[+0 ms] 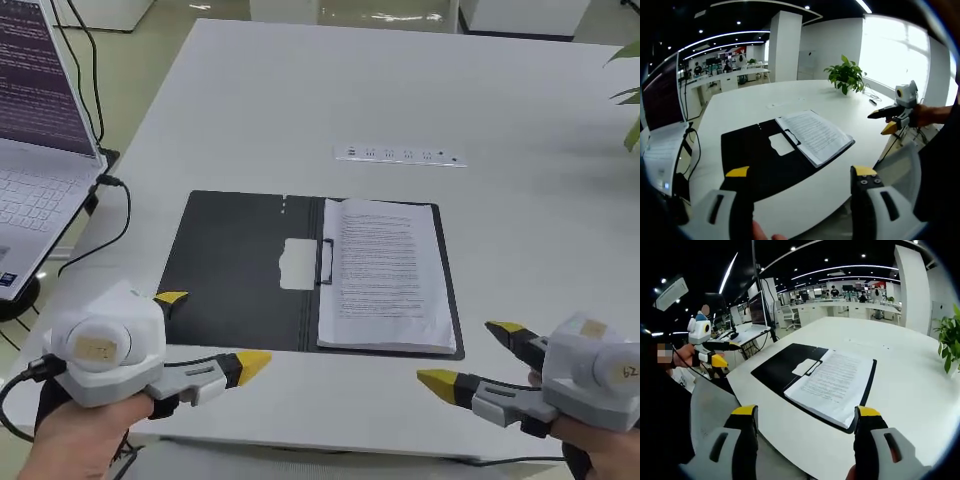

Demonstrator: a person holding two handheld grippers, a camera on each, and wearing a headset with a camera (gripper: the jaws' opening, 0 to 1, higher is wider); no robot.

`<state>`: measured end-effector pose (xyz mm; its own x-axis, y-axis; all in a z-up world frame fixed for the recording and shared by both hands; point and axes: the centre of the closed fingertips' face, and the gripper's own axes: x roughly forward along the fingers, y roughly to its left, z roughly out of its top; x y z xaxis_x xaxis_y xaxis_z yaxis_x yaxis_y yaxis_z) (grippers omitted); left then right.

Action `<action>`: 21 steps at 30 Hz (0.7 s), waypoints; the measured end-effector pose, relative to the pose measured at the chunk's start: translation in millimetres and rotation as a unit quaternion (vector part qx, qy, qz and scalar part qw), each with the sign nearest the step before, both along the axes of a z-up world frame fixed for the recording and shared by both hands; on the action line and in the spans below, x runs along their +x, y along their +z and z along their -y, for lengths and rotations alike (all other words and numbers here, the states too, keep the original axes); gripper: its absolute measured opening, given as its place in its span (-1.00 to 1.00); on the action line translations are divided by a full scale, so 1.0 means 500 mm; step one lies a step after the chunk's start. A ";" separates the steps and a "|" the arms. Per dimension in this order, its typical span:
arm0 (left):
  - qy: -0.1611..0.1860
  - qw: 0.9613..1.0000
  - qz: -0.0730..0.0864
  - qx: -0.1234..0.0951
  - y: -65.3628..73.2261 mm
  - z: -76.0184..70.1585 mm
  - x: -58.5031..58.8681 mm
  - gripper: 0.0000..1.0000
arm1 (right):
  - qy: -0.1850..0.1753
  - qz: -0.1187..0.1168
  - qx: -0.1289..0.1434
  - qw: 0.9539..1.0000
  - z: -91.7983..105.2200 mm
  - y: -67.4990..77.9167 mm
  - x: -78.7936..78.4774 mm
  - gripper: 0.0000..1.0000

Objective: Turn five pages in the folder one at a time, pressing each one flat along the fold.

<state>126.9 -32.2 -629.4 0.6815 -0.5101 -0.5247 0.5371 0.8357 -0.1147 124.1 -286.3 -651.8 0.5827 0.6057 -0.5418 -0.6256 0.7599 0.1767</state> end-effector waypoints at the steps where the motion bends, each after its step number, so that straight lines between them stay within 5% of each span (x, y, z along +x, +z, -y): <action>1: 0.000 1.000 0.000 0.000 -0.001 0.000 -0.001 0.60 | 0.000 0.000 0.000 1.000 0.000 0.001 0.000 0.56; 21: -0.002 1.000 -0.001 0.002 -0.001 0.010 -0.010 0.60 | 0.013 0.001 0.003 1.000 -0.011 0.006 0.011 0.52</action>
<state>121.9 -37.2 -629.6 0.6782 -0.5106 -0.5284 0.5403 0.8340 -0.1124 129.7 -280.5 -648.8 0.5677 0.6246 -0.5363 -0.6458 0.7419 0.1804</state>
